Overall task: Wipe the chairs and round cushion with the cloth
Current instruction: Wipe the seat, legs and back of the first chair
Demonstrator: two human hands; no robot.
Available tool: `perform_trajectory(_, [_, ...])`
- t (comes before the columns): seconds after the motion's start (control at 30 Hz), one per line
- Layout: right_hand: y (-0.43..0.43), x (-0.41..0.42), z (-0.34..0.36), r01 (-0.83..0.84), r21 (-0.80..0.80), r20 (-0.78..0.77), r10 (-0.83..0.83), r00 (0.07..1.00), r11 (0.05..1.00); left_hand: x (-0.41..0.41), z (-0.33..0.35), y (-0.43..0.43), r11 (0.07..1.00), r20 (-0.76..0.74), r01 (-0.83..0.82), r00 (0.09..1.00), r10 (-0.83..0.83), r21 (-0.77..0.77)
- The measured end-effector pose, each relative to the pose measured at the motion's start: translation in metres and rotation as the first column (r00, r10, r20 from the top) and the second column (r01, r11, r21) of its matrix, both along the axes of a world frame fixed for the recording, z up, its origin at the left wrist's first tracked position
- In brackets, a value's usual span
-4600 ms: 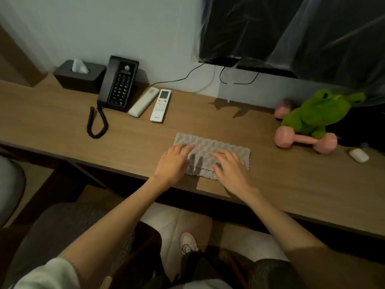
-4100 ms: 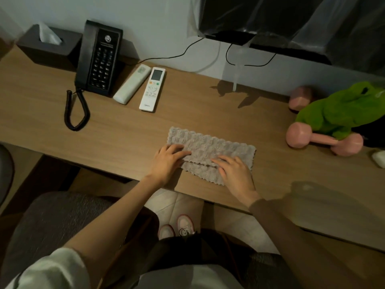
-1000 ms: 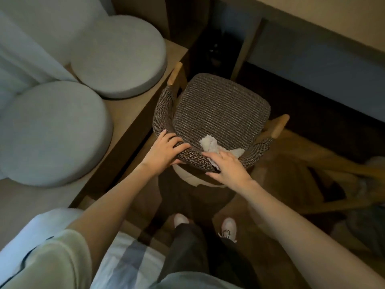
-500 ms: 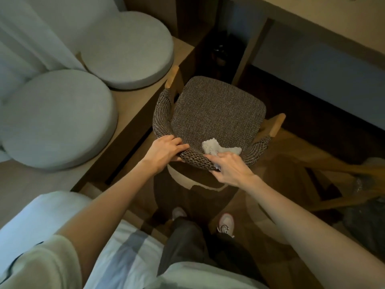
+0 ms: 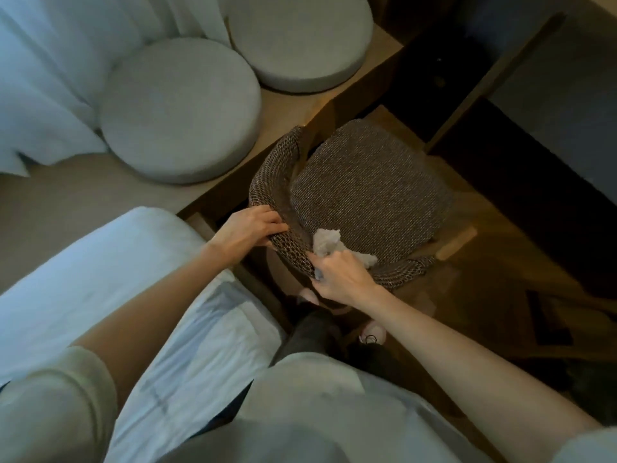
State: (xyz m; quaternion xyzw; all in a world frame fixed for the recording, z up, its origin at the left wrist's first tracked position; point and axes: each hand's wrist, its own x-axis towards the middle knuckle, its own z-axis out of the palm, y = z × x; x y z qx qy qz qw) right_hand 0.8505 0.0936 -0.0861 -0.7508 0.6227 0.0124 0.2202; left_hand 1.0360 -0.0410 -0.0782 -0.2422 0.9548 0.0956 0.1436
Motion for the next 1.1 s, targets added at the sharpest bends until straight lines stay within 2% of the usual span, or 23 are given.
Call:
perform_trajectory(0.1, [0.002, 0.030, -0.002, -0.062, 0.038, 0.033, 0.061, 0.998, 0.997, 0.034, 0.004, 0.011, 0.995, -0.018, -0.071, 0.997, 0.073, 0.071])
perform_trajectory(0.2, [0.002, 0.049, -0.004, -0.082, 0.005, 0.076, 0.081, 0.994, 0.997, 0.059, 0.006, 0.021, 0.985, -0.062, -0.136, 0.988, 0.143, 0.109])
perform_trajectory(0.33, [-0.011, 0.033, -0.003, -0.085, 0.081, 0.201, 0.068, 0.977, 0.993, 0.062, 0.001, 0.035, 0.965, 0.018, -0.254, 0.967, 0.253, 0.060])
perform_trajectory(0.5, [-0.019, -0.001, 0.002, -0.072, 0.197, 0.412, -0.016, 0.911, 0.978, 0.049, 0.003, 0.060, 0.906, 0.003, -0.423, 0.906, 0.423, 0.026])
perform_trajectory(0.57, [-0.019, -0.015, 0.003, -0.081, 0.237, 0.421, -0.027, 0.907, 0.968, 0.037, 0.008, 0.075, 0.849, -0.015, -0.525, 0.850, 0.527, 0.060])
perform_trajectory(0.7, [-0.018, -0.062, 0.010, -0.079, 0.260, 0.431, -0.043, 0.901, 0.962, -0.003, 0.019, 0.109, 0.682, -0.108, -0.724, 0.674, 0.731, 0.105])
perform_trajectory(0.8, [-0.015, -0.108, 0.025, -0.086, 0.195, 0.499, -0.023, 0.866, 0.977, -0.048, 0.029, 0.136, 0.648, -0.187, -0.753, 0.625, 0.758, 0.112])
perform_trajectory(0.9, [-0.011, -0.154, 0.048, -0.150, 0.163, 0.524, 0.043, 0.851, 0.975, -0.106, 0.042, 0.160, 0.619, -0.277, -0.757, 0.561, 0.780, 0.211])
perform_trajectory(1.0, [-0.005, -0.206, 0.076, -0.237, 0.190, 0.527, 0.105, 0.843, 0.953, -0.172, 0.059, 0.177, 0.561, -0.340, -0.753, 0.457, 0.822, 0.344])
perform_trajectory(1.1, [-0.004, -0.249, 0.100, -0.315, 0.241, 0.527, 0.149, 0.837, 0.918, -0.220, 0.071, 0.177, 0.539, -0.342, -0.733, 0.423, 0.839, 0.415])
